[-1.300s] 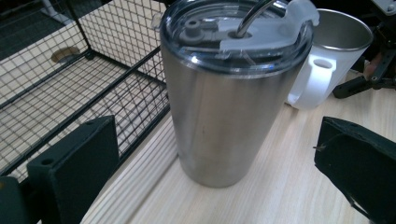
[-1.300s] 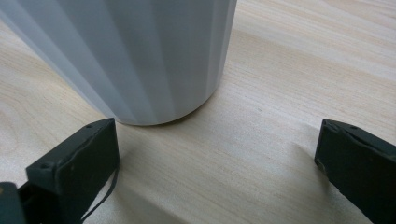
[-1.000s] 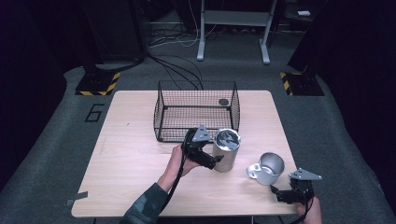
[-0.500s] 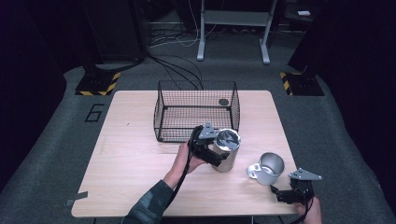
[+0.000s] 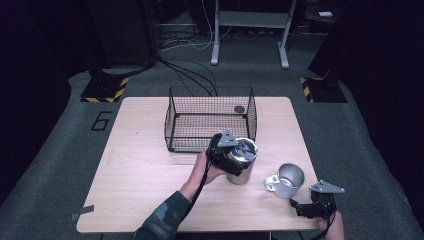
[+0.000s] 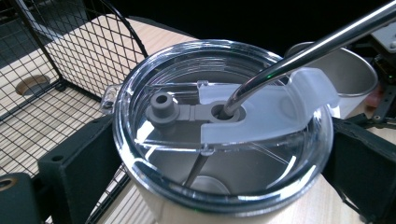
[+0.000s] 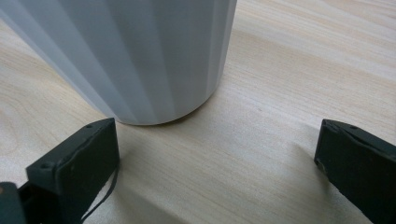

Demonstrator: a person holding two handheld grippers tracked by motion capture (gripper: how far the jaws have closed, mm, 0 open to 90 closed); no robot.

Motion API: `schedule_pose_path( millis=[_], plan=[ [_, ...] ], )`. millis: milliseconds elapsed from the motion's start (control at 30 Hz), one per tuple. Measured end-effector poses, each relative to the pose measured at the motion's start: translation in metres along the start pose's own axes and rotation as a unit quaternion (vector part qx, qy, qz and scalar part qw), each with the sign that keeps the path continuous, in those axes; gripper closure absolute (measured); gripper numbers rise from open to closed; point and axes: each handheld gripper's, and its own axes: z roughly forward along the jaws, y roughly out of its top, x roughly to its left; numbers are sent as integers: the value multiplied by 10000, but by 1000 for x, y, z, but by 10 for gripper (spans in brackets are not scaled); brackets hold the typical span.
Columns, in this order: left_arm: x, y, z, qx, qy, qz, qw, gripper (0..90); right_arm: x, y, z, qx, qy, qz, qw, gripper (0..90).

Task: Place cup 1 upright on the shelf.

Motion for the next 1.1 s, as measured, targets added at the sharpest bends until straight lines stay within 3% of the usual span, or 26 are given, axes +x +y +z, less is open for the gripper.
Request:
schedule_pose_path(
  millis=[233, 300, 633, 1100],
  plan=[
    [-1, -1, 5, -44, 0, -6, 10000, 25, 0, 0, 0, 0, 1, 0, 10000, 0],
    [-1, -2, 8, -41, 79, 69, 9999, 25, 0, 0, 0, 0, 2, 0, 10000, 0],
    [-5, -4, 15, -126, 215, -1, 9997, 30, 0, 0, 0, -9, 0, 20, 10000, 0],
    [-5, -5, 15, -180, 175, -3, 9997, 39, 0, 0, 0, -9, -6, 12, 10000, 0]
  ],
)
